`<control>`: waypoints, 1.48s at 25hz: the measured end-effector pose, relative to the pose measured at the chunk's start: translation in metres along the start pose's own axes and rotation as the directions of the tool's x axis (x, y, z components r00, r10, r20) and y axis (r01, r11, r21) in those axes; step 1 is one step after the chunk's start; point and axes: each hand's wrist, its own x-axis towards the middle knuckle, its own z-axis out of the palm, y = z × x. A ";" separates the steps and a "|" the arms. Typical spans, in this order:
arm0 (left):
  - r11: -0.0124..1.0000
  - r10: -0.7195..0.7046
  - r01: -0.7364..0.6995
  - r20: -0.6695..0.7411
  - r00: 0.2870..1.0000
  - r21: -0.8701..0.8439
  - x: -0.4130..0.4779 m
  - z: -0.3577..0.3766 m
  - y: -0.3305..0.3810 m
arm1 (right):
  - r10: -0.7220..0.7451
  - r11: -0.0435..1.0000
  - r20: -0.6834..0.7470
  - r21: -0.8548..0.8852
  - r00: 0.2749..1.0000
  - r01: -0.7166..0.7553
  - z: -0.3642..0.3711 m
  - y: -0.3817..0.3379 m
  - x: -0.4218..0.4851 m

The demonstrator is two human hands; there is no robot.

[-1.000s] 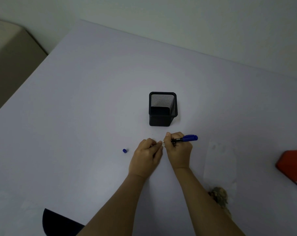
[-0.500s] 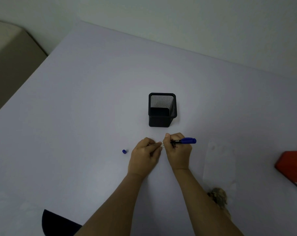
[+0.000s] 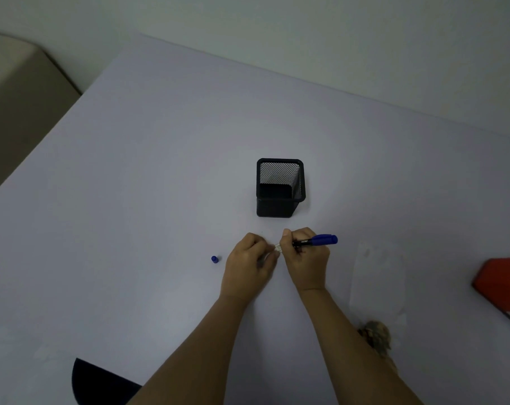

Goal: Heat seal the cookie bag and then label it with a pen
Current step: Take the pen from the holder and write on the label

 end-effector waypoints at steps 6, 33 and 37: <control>1.000 0.010 -0.010 -0.026 1.000 0.008 -0.002 0.001 -0.003 | -0.001 1.000 0.015 0.006 1.000 0.001 0.000 0.000 0.000; 0.999 0.006 -0.005 -0.023 1.000 0.037 -0.004 0.002 -0.001 | 0.028 1.000 0.016 -0.003 0.999 -0.028 -0.001 -0.004 0.000; 0.999 0.003 -0.003 -0.012 1.000 0.036 -0.004 0.001 0.000 | 0.023 1.000 0.010 -0.010 1.000 -0.023 -0.001 -0.007 0.001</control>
